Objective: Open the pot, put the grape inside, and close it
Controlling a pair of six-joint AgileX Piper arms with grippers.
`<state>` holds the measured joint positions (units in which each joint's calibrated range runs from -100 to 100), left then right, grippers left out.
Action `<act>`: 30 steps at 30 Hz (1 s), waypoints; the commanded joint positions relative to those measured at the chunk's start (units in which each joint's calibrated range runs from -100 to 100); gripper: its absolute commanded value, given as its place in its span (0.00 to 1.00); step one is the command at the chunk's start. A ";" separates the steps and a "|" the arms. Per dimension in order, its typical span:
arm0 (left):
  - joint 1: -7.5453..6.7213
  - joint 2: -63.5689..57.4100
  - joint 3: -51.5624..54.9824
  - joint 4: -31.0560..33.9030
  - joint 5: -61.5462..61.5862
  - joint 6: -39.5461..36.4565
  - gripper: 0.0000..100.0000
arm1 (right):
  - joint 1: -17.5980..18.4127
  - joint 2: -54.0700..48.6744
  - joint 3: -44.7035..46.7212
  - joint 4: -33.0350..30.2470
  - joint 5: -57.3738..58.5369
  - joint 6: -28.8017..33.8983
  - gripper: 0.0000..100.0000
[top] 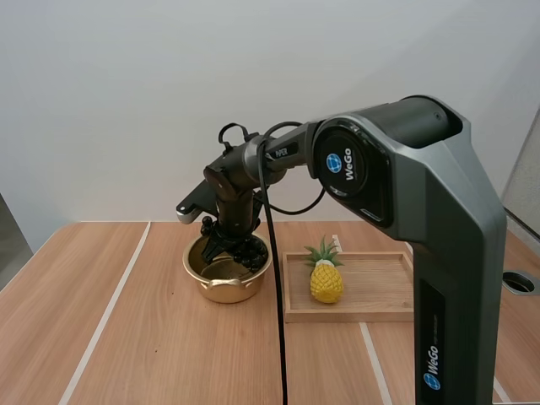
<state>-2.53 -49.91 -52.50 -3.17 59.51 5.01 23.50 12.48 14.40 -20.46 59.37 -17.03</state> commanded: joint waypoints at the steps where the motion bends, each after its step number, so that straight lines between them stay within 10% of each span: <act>1: -0.11 0.37 0.19 -0.01 0.11 -0.03 0.00 | -0.67 -0.92 -0.24 2.40 6.77 -3.98 0.00; 9: -0.11 0.37 0.19 -0.01 0.11 -0.03 0.00 | -0.67 -0.92 -0.24 17.82 14.45 -12.88 0.00; 30: -0.11 0.37 0.19 -0.01 0.11 -0.03 0.00 | -1.02 3.43 -0.12 8.09 17.19 -8.69 0.00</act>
<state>-2.53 -49.91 -52.50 -3.17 59.51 5.01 23.10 15.33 13.58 -10.19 66.75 -26.24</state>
